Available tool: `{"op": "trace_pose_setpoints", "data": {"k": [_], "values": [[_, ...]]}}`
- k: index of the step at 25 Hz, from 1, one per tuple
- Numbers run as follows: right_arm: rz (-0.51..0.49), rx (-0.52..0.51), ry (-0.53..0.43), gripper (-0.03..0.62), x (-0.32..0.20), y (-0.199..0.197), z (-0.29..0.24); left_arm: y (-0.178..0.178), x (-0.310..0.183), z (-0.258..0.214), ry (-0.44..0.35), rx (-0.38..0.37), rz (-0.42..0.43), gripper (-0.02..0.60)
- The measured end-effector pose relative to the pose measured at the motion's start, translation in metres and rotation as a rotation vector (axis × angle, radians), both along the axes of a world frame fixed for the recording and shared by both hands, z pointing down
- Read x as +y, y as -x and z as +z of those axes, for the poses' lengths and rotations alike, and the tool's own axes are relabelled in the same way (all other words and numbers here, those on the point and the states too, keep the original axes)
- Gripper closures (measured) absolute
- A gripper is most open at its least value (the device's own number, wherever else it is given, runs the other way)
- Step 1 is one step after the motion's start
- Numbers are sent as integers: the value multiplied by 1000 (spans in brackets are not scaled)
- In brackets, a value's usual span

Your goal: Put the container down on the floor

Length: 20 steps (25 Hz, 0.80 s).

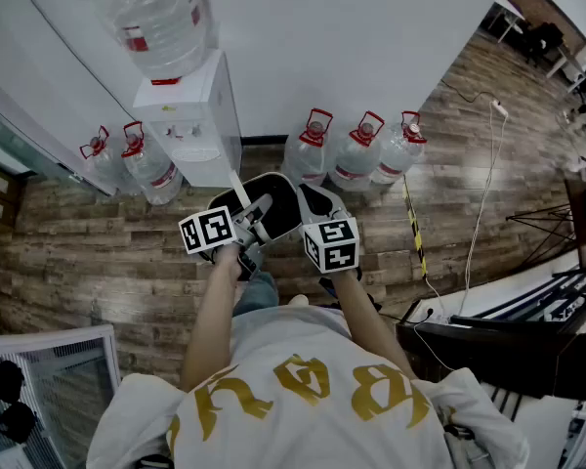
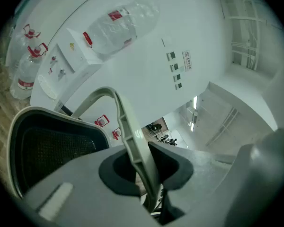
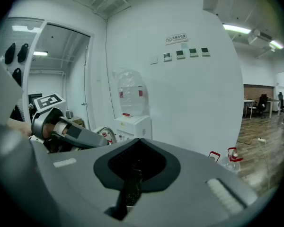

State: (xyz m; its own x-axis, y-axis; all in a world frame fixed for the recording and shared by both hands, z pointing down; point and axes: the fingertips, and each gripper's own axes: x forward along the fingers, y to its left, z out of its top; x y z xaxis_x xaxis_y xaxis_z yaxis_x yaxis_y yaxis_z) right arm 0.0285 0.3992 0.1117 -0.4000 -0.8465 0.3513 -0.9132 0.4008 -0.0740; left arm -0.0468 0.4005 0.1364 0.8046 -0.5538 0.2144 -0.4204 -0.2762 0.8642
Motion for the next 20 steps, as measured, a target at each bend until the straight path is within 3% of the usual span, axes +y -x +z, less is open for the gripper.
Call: {"op": "trace_pose_setpoints", "data": {"k": [11, 20], "values": [[-16, 11, -1, 568, 12, 14, 4, 15, 10, -1, -2, -1, -20, 526], [22, -19, 6, 566, 8, 4, 6, 28, 3, 1, 5, -16, -37, 526]]}}
